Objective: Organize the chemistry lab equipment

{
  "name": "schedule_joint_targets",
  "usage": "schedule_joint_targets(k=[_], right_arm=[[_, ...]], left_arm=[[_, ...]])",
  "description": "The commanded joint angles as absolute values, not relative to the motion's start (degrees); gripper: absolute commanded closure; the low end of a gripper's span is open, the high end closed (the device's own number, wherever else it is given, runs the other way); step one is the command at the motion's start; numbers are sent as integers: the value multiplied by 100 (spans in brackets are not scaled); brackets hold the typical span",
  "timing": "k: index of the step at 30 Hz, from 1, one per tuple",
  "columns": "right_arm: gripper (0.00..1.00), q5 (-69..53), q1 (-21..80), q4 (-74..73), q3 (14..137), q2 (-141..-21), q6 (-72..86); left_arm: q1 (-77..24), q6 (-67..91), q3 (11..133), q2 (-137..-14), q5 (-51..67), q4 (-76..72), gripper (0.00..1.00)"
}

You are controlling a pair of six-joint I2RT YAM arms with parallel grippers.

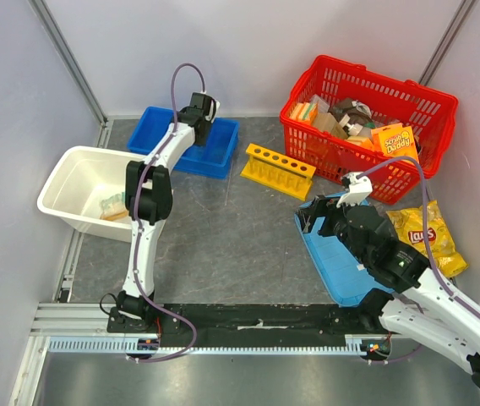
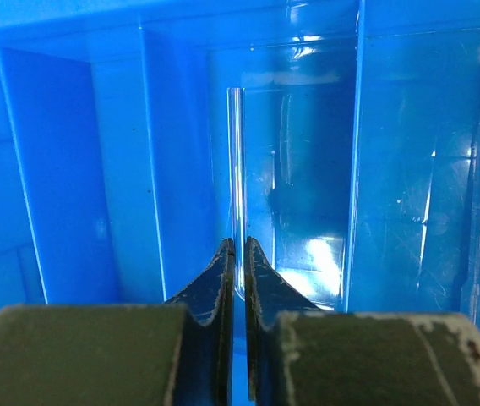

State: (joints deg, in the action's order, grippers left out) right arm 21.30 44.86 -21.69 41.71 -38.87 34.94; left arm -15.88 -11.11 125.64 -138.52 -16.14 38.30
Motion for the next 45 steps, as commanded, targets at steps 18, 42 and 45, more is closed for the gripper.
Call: schedule_joint_targets(k=[18,42,45], right_arm=[[9,2180,4500,-2127,4324,-3560,3489],[8,1784,4509,-2496,4228,-2989,3217],[9,1793,4500,-2549,4175,-2839,3217]], left_arm=[[-1679,-853,12499,-13018,-1196,3683,62],[-3488,1414,8053,-8861,-1169,3999,62],[-3822,1643,7385,-8535,-1361,3806,62]])
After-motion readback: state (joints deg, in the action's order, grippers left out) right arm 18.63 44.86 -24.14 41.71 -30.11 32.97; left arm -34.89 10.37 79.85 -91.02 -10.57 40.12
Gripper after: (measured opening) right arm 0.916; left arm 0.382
